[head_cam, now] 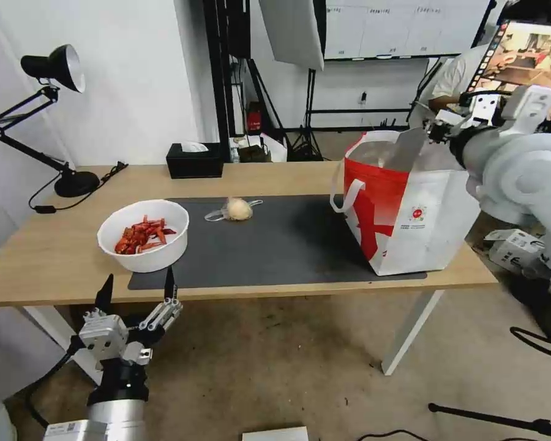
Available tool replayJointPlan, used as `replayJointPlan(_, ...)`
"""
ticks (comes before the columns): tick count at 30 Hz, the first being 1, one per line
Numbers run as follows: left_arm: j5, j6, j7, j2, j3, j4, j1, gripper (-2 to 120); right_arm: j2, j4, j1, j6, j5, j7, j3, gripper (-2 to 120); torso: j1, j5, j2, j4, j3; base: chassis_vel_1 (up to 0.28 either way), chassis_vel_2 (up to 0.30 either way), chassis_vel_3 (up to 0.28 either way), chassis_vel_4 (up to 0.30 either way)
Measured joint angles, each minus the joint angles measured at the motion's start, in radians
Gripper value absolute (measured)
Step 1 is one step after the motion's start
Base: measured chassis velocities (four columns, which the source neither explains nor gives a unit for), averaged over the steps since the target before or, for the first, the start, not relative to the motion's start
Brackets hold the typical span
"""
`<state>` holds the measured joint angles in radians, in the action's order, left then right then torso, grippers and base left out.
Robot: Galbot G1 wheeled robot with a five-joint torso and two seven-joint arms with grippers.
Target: Pick up the trash from the table and place it into the takeout bag.
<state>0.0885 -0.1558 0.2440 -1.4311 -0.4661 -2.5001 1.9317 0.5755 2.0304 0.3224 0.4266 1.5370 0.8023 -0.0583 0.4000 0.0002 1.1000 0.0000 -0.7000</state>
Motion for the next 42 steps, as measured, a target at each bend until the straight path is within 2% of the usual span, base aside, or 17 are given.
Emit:
replayJointPlan(2,-0.001,-0.001,0.000,0.000,0.001,0.000,0.004,100,-0.033,0.096,0.048,-0.045,-0.060,-0.143,-0.007,59,0.000,-0.0003,0.000,0.0000,0.000,0.000,0.000,0.000,0.000)
replayJointPlan(6,-0.001,-0.003,-0.001,0.001,0.003,0.000,0.008,100,-0.075,0.242,0.159,-0.075,-0.165,-0.269,-0.011,73,0.000,-0.0007,0.000,0.0000,0.000,0.000,0.000,0.000,0.000)
replayJointPlan(7,-0.001,-0.003,-0.001,0.001,0.003,0.000,0.008,100,-0.075,0.242,0.159,-0.075,-0.165,-0.269,-0.011,73,0.000,-0.0007,0.000,0.0000,0.000,0.000,0.000,0.000,0.000)
replayJointPlan(12,-0.003,-0.008,-0.001,-0.003,0.014,0.000,0.010,100,-0.078,0.319,0.426,-0.135,-0.424,-0.321,-0.013,92,0.000,0.0000,0.000,0.0000,0.000,0.000,0.000,0.000,0.000)
replayJointPlan(14,-0.003,-0.008,-0.001,-0.003,0.021,0.000,0.011,100,-0.053,0.312,0.581,-0.173,-0.564,-0.367,-0.067,99,0.000,-0.0002,0.000,0.0001,0.000,0.000,0.000,0.000,0.000)
replayJointPlan(15,-0.003,-0.008,-0.001,-0.003,0.021,0.000,0.011,100,-0.053,0.312,0.581,-0.173,-0.564,-0.367,-0.067,99,0.000,-0.0002,0.000,0.0001,0.000,0.000,0.000,0.000,0.000)
replayJointPlan(17,-0.004,-0.009,-0.002,-0.005,0.027,0.000,0.017,100,-0.001,0.298,0.803,-0.221,-0.714,-0.454,-0.190,100,0.000,-0.0002,0.000,0.0001,0.000,0.000,0.000,0.000,0.000)
replayJointPlan(19,-0.006,-0.012,-0.002,-0.006,0.028,0.000,0.020,100,0.014,0.297,0.850,-0.232,-0.742,-0.470,-0.216,100,0.000,-0.0001,0.000,0.0001,0.000,0.000,0.000,0.000,0.000)
replayJointPlan(21,-0.014,-0.023,-0.002,-0.007,0.032,0.000,0.030,100,0.118,0.300,1.118,-0.311,-0.895,-0.581,-0.404,100,0.000,-0.0004,0.000,0.0000,0.000,0.000,0.000,0.000,0.000)
replayJointPlan(22,-0.014,-0.023,-0.002,-0.007,0.032,0.000,0.030,100,0.118,0.300,1.118,-0.311,-0.895,-0.581,-0.404,100,0.000,-0.0004,0.000,0.0000,0.000,0.000,0.000,0.000,0.000)
replayJointPlan(24,-0.018,-0.032,-0.002,-0.007,0.032,0.000,0.033,100,0.208,0.304,1.290,-0.384,-1.007,-0.650,-0.496,100,0.000,-0.0002,0.000,-0.0004,0.000,0.000,0.000,0.000,0.000)
replayJointPlan(26,-0.019,-0.034,-0.002,-0.007,0.031,0.000,0.034,100,0.240,0.305,1.333,-0.411,-1.042,-0.661,-0.514,100,0.000,-0.0004,0.000,-0.0003,0.000,0.000,0.000,0.000,0.000)
replayJointPlan(29,-0.021,-0.037,-0.004,-0.008,0.030,0.000,0.047,100,0.441,0.333,1.494,-0.510,-1.173,-0.713,-0.564,100,0.000,-0.0004,0.000,-0.0003,0.000,0.000,0.000,0.000,0.000)
replayJointPlan(30,-0.021,-0.037,-0.004,-0.008,0.030,0.000,0.047,100,0.441,0.333,1.494,-0.510,-1.173,-0.713,-0.564,100,0.000,-0.0004,0.000,-0.0003,0.000,0.000,0.000,0.000,0.000)
replayJointPlan(32,-0.023,-0.038,-0.015,-0.008,0.029,0.000,0.061,100,0.532,0.346,1.541,-0.537,-1.219,-0.729,-0.566,100,0.000,-0.0004,0.000,-0.0003,0.000,0.000,0.000,0.000,0.000)
replayJointPlan(36,-0.026,-0.039,-0.027,-0.008,0.016,0.000,0.077,100,0.595,0.351,1.559,-0.552,-1.251,-0.732,-0.557,100,0.000,-0.0004,0.000,-0.0001,0.000,0.000,0.000,0.000,0.000)
replayJointPlan(42,-0.030,-0.063,-0.033,-0.009,-0.008,0.000,0.098,100,0.620,0.363,1.550,-0.554,-1.259,-0.725,-0.542,100,0.000,-0.0004,0.000,0.0001,0.000,0.000,0.000,0.000,0.000)
